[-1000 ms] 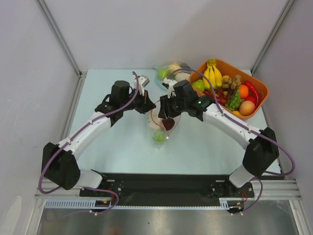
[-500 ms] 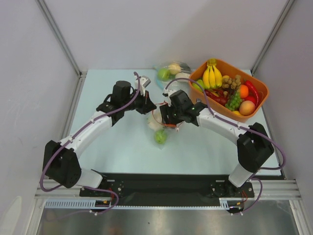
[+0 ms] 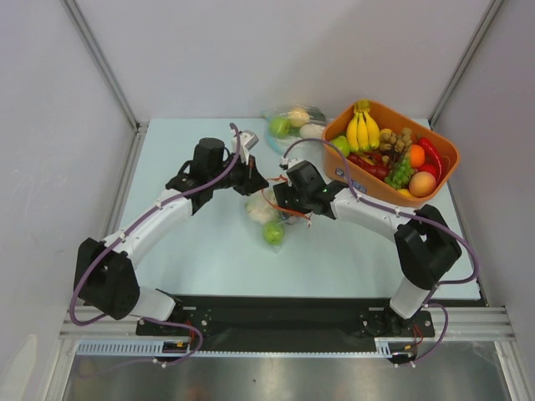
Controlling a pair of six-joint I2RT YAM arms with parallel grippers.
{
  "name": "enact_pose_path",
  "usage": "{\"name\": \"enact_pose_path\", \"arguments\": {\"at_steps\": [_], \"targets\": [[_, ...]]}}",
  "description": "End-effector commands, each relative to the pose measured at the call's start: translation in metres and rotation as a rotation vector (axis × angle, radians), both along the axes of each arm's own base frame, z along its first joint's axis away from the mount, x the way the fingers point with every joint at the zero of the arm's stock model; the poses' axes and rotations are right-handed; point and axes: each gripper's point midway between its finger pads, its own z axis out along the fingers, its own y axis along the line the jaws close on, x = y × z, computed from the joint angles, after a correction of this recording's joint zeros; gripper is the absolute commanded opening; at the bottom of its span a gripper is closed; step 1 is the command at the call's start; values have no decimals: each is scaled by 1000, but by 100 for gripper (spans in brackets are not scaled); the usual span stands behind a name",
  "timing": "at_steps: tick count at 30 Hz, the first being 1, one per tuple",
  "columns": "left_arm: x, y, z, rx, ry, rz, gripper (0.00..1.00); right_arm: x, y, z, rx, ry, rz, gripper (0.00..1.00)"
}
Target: Open the zip-top bag and remove the fake food
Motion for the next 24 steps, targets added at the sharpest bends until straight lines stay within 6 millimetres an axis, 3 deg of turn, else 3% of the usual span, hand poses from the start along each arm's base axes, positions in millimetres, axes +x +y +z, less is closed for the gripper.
{"name": "enact_pose_path", "arguments": {"at_steps": [1,16,20,24], "targets": [[5,-8,19,-52,-38,-18,0,8,0,-14,-20,-14,-47,73],[2,-13,16,-57,-20,-36,0,13,3,-43,-33,-48,-83,70],[2,-13,16,-56,-21,-35,0,10,0,-52,-61,-26,-78,56],[2,-13,14,-55,-14,-34,0,6,-4,-45,-71,-29,-79,36]]}}
